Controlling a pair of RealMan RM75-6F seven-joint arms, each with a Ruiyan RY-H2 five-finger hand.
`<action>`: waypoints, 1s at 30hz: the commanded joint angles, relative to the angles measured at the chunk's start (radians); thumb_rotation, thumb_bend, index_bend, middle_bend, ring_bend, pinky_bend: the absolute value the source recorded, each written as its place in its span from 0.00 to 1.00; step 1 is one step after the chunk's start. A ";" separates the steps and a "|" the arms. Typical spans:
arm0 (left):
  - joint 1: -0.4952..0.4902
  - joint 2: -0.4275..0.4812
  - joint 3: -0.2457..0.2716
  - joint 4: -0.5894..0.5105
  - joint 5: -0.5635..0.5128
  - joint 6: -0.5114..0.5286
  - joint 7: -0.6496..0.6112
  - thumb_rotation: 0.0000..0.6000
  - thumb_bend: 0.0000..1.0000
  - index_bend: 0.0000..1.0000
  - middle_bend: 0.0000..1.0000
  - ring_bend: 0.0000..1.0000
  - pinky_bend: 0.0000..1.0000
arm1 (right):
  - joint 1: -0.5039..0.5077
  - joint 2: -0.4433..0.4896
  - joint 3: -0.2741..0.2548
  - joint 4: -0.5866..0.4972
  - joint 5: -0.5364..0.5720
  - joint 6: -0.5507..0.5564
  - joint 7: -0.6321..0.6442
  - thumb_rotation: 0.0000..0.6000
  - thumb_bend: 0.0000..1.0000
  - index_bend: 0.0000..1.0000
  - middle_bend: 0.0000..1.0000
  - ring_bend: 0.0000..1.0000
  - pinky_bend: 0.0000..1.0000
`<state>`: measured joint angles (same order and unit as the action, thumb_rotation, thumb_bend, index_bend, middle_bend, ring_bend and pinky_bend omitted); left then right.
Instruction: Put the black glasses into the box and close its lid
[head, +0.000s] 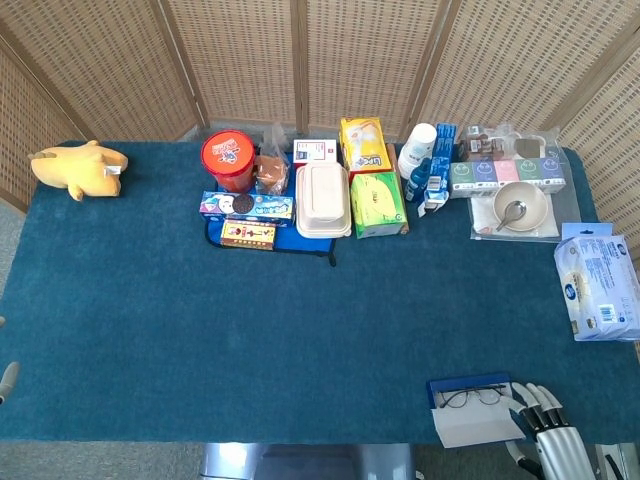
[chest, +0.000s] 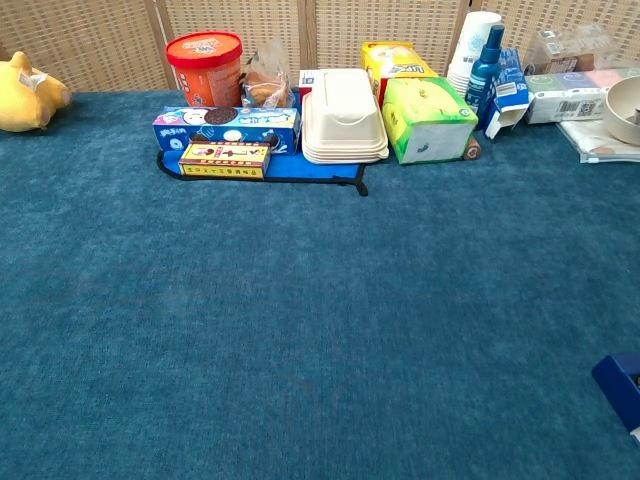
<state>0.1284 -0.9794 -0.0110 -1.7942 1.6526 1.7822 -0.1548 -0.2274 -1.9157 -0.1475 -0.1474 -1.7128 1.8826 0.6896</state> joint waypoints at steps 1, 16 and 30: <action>-0.001 -0.004 -0.001 0.005 -0.005 -0.004 -0.003 1.00 0.30 0.26 0.34 0.22 0.27 | 0.005 0.004 -0.005 -0.006 -0.006 0.006 -0.005 1.00 0.34 0.41 0.25 0.21 0.24; -0.009 -0.014 -0.007 0.025 -0.020 -0.017 -0.018 1.00 0.30 0.26 0.34 0.22 0.27 | 0.019 0.013 -0.013 -0.031 -0.017 0.038 -0.020 1.00 0.33 0.57 0.33 0.30 0.27; -0.009 -0.012 -0.009 0.022 -0.016 -0.012 -0.017 1.00 0.30 0.26 0.34 0.22 0.27 | 0.019 0.013 -0.013 -0.036 -0.017 0.042 -0.017 1.00 0.33 0.64 0.35 0.32 0.28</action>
<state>0.1190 -0.9916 -0.0202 -1.7726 1.6372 1.7706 -0.1719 -0.2086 -1.9029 -0.1602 -0.1831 -1.7301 1.9248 0.6725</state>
